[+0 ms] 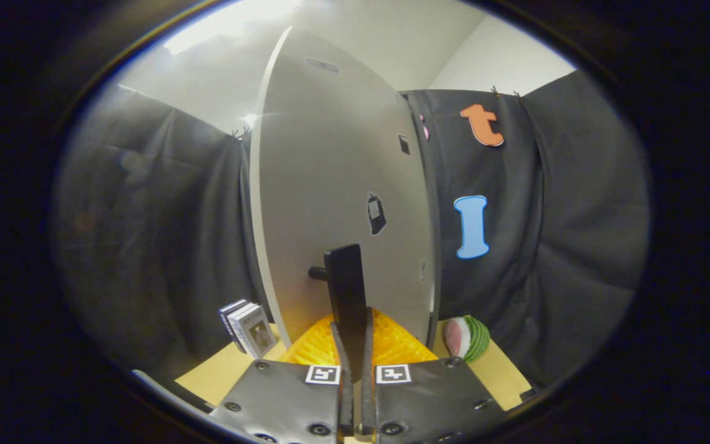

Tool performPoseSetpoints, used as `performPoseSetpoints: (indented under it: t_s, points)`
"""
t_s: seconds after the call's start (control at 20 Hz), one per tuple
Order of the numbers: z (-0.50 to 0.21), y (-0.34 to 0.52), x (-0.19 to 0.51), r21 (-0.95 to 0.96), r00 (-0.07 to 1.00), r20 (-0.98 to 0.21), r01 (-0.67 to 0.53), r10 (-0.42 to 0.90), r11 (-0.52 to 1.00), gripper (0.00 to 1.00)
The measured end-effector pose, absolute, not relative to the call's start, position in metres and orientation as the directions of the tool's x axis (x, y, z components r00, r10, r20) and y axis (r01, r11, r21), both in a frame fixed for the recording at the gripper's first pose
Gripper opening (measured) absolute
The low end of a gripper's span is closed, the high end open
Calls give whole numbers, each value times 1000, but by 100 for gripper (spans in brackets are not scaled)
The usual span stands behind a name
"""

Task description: Open the shoe cabinet door, grab the shoes and put them into the shoe cabinet, then close the shoe cabinet door.

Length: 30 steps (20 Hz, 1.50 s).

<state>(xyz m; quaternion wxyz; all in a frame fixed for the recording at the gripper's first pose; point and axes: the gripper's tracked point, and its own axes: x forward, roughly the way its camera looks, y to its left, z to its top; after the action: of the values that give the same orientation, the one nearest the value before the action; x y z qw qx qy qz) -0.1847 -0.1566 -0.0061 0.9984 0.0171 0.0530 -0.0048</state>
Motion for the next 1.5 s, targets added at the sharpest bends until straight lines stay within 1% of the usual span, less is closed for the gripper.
performPoseSetpoints:
  t_s: [0.4,0.65,0.7,0.9,1.15,1.25,1.4,1.5]
  points:
    - [0,-220,-207,25,992,-88,97,-94,995,4]
    - [-1,-284,-217,30,971,-99,224,-220,974,2]
    - [3,-297,-219,33,968,-85,239,-235,971,3]
    - [0,-309,-217,67,976,-95,203,-196,977,2]
    - [0,-314,-217,48,979,-116,177,-170,983,2]
    - [-1,-321,-223,53,975,-131,189,-181,981,2]
    - [2,-342,-241,19,961,-141,244,-239,970,2]
    - [1,-348,-251,26,955,-150,262,-255,965,2]
